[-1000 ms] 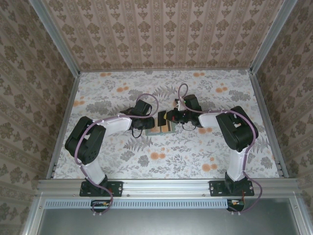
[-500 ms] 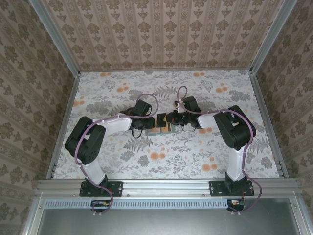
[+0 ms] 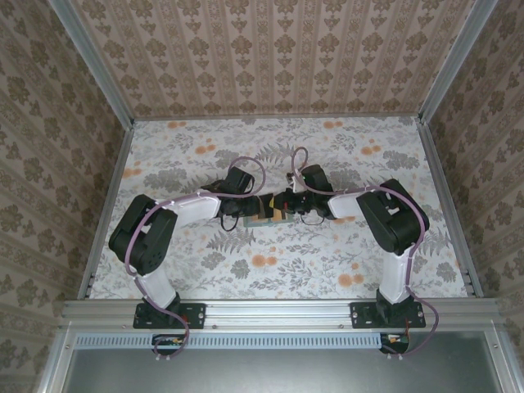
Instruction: Put the credit cards into the card holder
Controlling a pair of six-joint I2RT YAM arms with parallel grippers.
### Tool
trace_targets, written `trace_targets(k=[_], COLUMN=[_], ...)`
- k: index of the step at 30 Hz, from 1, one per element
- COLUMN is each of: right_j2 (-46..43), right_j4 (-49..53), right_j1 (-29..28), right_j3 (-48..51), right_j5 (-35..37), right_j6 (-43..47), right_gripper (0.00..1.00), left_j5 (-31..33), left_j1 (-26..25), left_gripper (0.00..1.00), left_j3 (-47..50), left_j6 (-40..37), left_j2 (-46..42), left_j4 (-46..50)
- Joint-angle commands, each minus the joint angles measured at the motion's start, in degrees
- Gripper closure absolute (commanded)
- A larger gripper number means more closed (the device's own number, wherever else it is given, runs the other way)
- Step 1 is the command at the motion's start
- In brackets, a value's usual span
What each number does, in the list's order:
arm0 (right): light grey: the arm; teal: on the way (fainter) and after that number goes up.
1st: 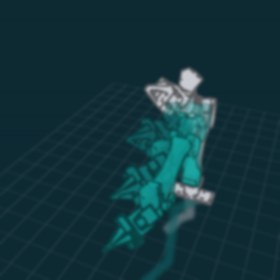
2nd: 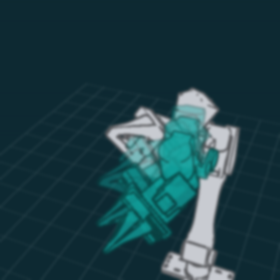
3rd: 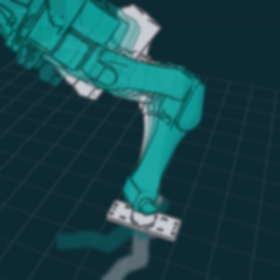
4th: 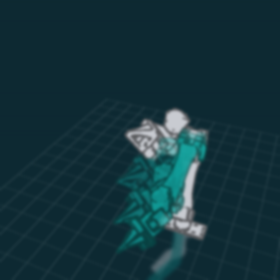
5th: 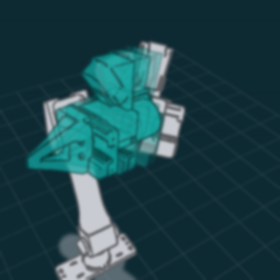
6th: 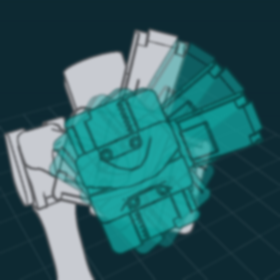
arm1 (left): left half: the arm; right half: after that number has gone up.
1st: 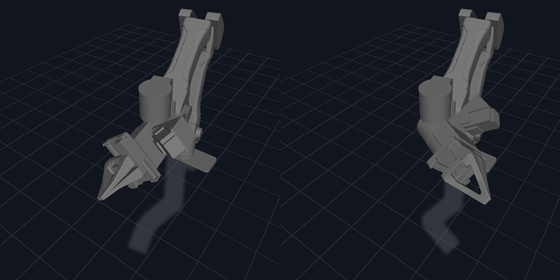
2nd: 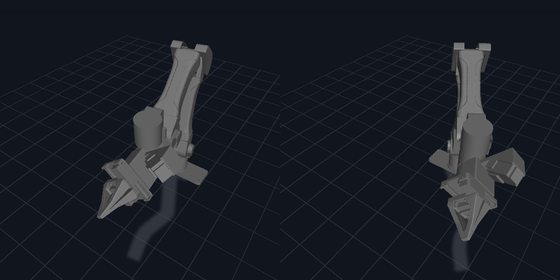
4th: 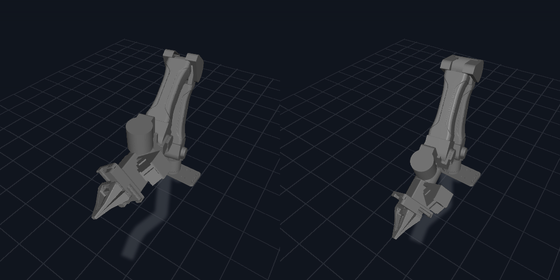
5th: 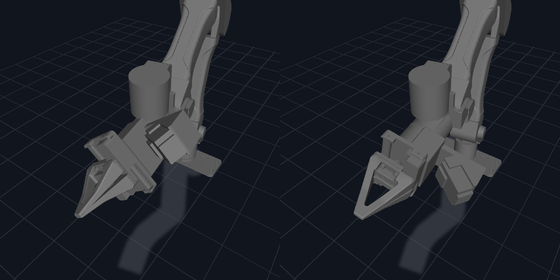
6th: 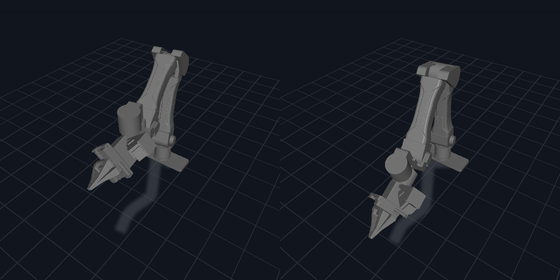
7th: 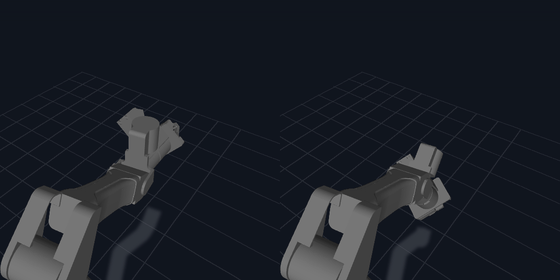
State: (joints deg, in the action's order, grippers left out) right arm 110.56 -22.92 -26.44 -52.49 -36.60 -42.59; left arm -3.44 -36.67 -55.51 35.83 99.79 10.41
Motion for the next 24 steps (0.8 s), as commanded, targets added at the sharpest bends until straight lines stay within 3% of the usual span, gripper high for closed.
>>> trace_targets(k=[1, 9, 24], right_j2=[-2.4, -3.6, 4.7], right_j4=[4.3, 3.9, 1.1], right_j1=[-0.4, -0.4, -1.7], right_j3=[2.2, 4.0, -1.6], right_j5=[1.3, 1.4, -1.2], right_j6=[1.0, -0.1, -2.1], right_gripper=[1.0, 1.0, 1.0], left_j5=[-1.2, -1.0, -1.3], left_j1=[-0.2, -0.2, -0.9], left_gripper=[0.61, 0.6, 0.49], left_j3=[1.6, 2.0, 2.4], left_j6=[-0.4, -0.1, 0.4], left_j2=[0.8, 0.5, -2.5], left_j4=[3.3, 3.0, 3.0])
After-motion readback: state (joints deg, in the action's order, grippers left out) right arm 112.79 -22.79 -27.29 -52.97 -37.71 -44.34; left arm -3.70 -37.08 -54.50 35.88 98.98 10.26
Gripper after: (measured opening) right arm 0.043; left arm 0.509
